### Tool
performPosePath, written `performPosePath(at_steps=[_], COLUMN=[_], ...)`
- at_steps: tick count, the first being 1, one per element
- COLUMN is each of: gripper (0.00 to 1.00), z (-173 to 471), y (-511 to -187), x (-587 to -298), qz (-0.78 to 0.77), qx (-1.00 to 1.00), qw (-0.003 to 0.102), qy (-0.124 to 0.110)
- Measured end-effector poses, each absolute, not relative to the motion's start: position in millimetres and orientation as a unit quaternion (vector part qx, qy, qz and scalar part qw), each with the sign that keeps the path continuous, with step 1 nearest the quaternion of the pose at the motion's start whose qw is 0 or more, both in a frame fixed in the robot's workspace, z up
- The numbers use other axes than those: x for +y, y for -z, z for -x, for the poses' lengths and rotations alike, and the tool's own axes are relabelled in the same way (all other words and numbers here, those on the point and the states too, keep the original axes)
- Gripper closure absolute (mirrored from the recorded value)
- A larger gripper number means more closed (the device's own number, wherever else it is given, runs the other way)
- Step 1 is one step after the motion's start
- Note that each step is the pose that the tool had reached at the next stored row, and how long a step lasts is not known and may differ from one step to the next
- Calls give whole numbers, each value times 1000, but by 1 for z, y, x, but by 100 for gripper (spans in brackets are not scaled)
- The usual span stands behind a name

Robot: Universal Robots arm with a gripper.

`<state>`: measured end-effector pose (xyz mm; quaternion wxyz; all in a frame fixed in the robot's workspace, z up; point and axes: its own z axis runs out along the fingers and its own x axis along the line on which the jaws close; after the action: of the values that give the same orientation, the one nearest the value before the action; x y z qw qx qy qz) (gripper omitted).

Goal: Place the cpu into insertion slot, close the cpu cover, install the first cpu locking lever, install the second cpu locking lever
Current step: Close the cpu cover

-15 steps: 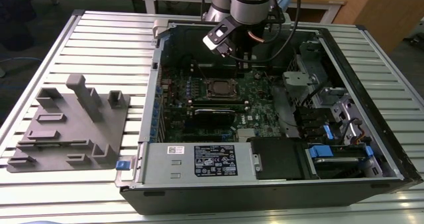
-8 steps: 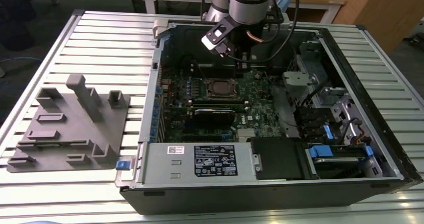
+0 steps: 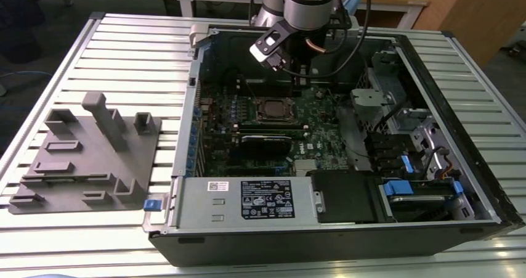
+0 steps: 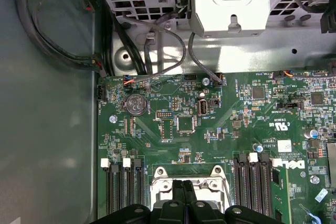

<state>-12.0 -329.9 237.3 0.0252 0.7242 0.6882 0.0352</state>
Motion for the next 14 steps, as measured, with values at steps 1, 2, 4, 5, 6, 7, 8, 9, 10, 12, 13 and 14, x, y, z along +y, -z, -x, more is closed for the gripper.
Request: performPosePath(at_steps=[1,2,4,5,6,7,8,9,10,12,13,14], gripper=[89,89,89,89,89,89,89,89,89,89,89,89], z=[12,12,14,14,14,14,14,15,15,17,18,18], y=[-237,-237,-237,-237,-237,-237,-237,-237,-237,-237,-236,-236], x=[-330,-330,-330,-330,-330,-330,-330,-330,-330,-330,-330,-330], qz=[-724,-724,-724,-724,-724,-724,-724,-724,-724,-724,-724,-724], qx=[688,688,688,688,688,688,688,688,688,688,688,688], qw=[25,25,25,25,25,25,25,25,25,26,26,26], qy=[-35,-35,-35,-35,-35,-35,-35,-35,-35,-36,-36,-36])
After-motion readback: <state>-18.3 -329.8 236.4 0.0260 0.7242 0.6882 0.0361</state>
